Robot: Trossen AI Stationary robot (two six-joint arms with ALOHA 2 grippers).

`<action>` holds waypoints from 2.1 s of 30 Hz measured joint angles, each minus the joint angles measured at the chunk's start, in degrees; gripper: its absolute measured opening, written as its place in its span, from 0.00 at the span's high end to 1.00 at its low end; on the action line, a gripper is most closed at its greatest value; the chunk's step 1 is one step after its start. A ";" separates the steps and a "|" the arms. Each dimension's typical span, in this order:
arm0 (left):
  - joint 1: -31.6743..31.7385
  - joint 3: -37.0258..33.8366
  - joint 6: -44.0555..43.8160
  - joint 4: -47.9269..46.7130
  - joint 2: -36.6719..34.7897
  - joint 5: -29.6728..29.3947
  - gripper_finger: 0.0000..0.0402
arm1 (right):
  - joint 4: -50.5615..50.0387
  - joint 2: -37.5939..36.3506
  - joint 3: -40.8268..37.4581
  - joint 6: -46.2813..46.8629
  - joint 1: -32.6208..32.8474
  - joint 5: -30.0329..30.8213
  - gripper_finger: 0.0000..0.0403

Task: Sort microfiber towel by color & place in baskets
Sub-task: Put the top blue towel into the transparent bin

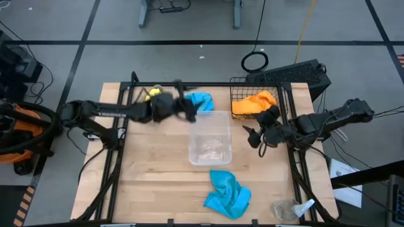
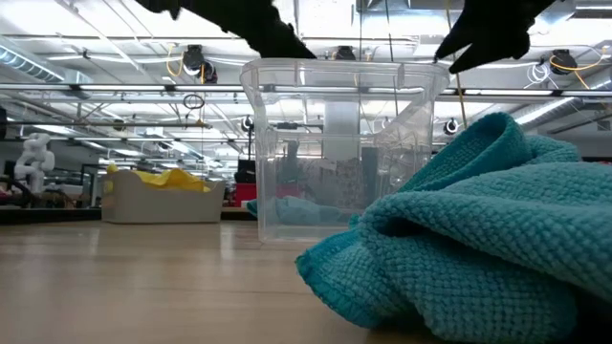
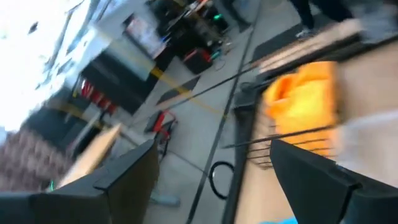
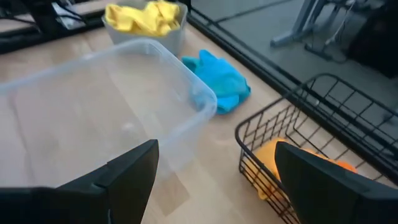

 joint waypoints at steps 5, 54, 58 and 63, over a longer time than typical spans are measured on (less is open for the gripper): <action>7.24 1.91 -7.53 -0.21 -0.02 -10.12 0.27 | 1.02 0.19 -0.02 1.63 4.93 4.89 0.22; 35.51 6.30 -18.05 -24.42 21.40 45.74 0.07 | 10.71 4.91 -0.07 -1.52 12.23 6.70 0.22; 35.38 6.30 -18.01 -23.48 24.94 47.39 0.05 | 10.71 4.91 -0.07 -1.47 12.23 6.70 0.22; 33.79 6.30 -15.91 -21.84 28.97 47.89 0.05 | 10.71 4.91 -0.07 -1.49 12.23 6.73 0.22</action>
